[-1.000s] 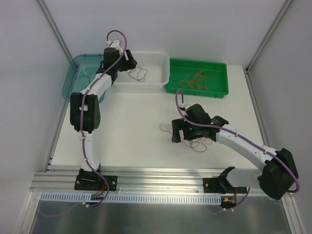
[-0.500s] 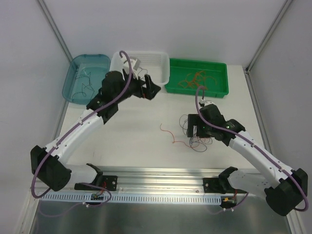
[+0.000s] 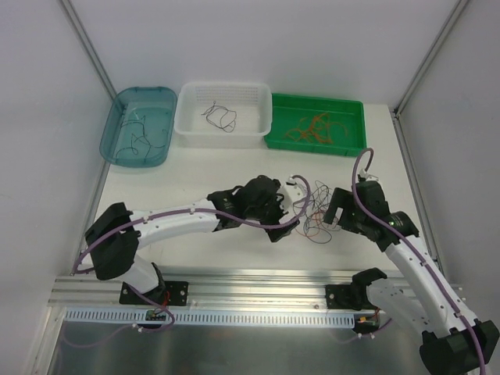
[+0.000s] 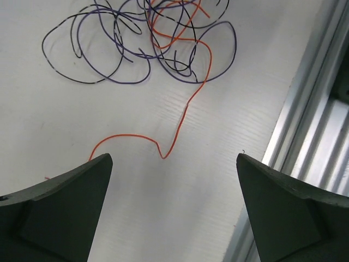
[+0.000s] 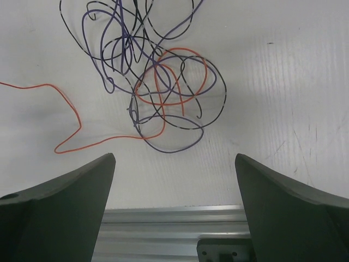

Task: Untangle the cables

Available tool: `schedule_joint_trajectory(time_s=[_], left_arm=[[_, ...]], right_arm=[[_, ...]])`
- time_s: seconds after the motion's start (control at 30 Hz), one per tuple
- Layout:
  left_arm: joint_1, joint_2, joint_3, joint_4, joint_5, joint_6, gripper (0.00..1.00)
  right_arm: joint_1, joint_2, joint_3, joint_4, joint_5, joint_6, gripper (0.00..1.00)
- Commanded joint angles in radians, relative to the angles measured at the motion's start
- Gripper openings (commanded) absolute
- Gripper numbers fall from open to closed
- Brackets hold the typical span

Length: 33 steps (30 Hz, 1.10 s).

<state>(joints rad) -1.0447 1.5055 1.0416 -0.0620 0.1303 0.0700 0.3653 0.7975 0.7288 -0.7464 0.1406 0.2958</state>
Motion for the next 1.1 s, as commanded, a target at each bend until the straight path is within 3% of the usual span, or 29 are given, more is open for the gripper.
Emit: schedule_joint_trajectory(time_s=[0.0,0.27,0.5,0.6,0.63,0.73,0.77,0.8,1.07], left_arm=[[-0.052,0.111,0.077,-0.012,-0.064,0.18,0.99],[-0.089,0.295,0.202,-0.012,-0.075,0.324,0.95],[-0.092,0.392,0.212,-0.012,-0.073,0.318,0.76],[-0.092,0.392,0.19,-0.013,-0.095,0.301,0.53],[-0.092,0.387,0.177,-0.01,-0.101,0.291,0.37],[-0.092,0.36,0.155,-0.01,-0.11,0.266,0.16],[-0.092,0.349,0.149,-0.01,-0.115,0.26,0.04],[-0.092,0.323,0.132,-0.012,-0.119,0.245,0.0],[-0.092,0.025,0.006,-0.012,-0.092,0.084,0.0]], right_arm=[[-0.026,-0.05,-0.018,-0.027,-0.021,0.026,0.96],[-0.068,-0.113,-0.022,-0.068,-0.015,0.005,0.96],[-0.083,-0.129,-0.042,-0.047,-0.036,0.016,0.96],[-0.088,-0.119,-0.054,-0.03,-0.056,0.016,0.96],[-0.088,-0.11,-0.057,-0.019,-0.064,0.019,0.96],[-0.089,-0.098,-0.074,0.012,-0.093,0.026,0.96],[-0.089,-0.087,-0.084,0.019,-0.101,0.028,0.96],[-0.089,-0.081,-0.088,0.041,-0.127,0.028,0.96],[-0.082,0.055,-0.074,0.159,-0.283,-0.003,0.95]])
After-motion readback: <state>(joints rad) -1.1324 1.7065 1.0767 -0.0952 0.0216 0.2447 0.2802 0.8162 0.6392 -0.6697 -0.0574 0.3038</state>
